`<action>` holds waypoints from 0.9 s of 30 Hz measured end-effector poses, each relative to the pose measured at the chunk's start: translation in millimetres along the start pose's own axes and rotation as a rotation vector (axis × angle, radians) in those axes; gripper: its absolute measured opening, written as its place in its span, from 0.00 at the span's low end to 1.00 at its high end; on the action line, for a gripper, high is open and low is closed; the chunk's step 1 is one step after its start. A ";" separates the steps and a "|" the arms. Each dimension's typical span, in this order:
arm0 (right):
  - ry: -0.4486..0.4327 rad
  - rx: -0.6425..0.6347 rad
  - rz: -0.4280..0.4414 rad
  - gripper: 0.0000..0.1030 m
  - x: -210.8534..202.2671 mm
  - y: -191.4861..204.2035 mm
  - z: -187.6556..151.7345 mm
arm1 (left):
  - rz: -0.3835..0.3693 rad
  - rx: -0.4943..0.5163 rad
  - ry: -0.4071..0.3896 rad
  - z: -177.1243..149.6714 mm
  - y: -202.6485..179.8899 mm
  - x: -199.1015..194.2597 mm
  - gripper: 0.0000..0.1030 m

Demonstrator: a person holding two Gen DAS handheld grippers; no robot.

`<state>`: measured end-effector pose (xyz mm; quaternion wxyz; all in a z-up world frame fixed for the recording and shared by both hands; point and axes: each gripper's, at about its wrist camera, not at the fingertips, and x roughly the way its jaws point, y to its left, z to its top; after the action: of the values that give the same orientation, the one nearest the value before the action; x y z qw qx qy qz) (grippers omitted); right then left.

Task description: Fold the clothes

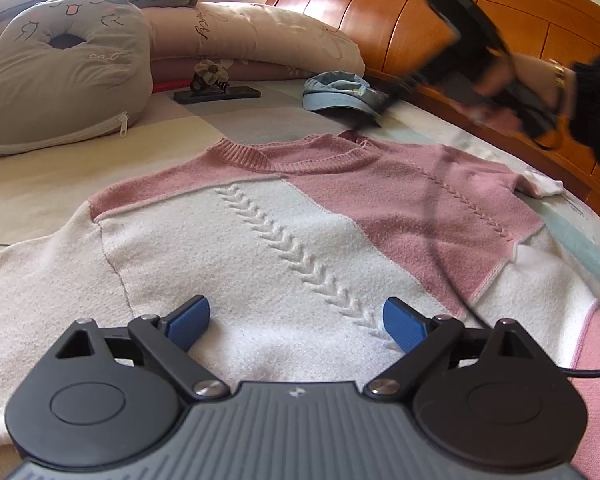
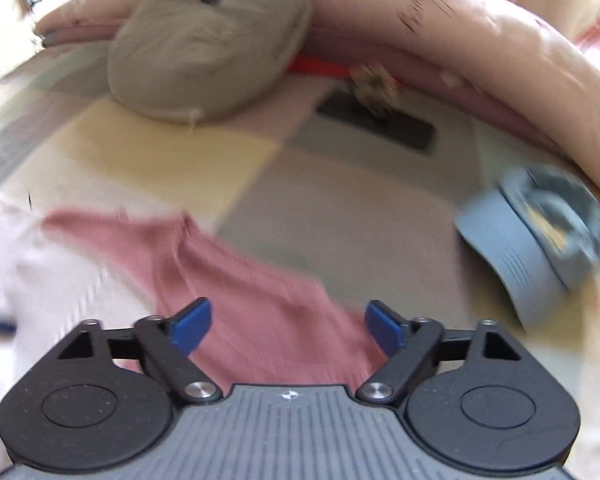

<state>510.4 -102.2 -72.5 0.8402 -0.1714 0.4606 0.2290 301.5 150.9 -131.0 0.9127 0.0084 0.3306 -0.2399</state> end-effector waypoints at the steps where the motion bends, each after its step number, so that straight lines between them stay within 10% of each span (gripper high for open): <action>1: 0.028 0.008 -0.022 0.90 4.7 -4.8 -9.8 | 0.002 0.002 0.001 0.0 -0.4 0.1 0.91; 9: -0.039 0.337 0.003 0.99 44.4 -64.0 -33.8 | 0.013 0.032 0.002 -2.4 -4.9 2.3 0.93; 13: -0.133 0.266 0.022 0.91 19.7 -68.9 -25.1 | 0.010 0.026 0.002 -2.3 -4.5 1.4 0.93; 17: -0.083 0.125 -0.081 0.68 18.8 -76.9 -22.7 | 0.016 0.035 0.004 -2.5 -6.0 2.2 0.93; 22: -0.086 0.020 -0.031 0.64 32.8 -76.5 -34.0 | 0.019 0.041 0.004 -2.9 -6.6 3.5 0.93; 23: -0.111 0.025 0.004 0.33 32.9 -75.6 -35.5 | 0.020 0.043 0.004 -2.9 -6.8 3.8 0.94; 24: -0.124 0.014 0.000 0.24 32.9 -72.9 -35.5 | 0.020 0.045 0.003 -2.8 -7.0 3.9 0.94; 27: -0.152 0.018 -0.033 0.16 34.0 -69.7 -32.9 | 0.022 0.047 0.003 -3.1 -7.5 3.6 0.94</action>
<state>541.4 -169.2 -113.1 0.8780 -0.1534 0.3946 0.2233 298.7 143.3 -134.6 0.9144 0.0338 0.3261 -0.2376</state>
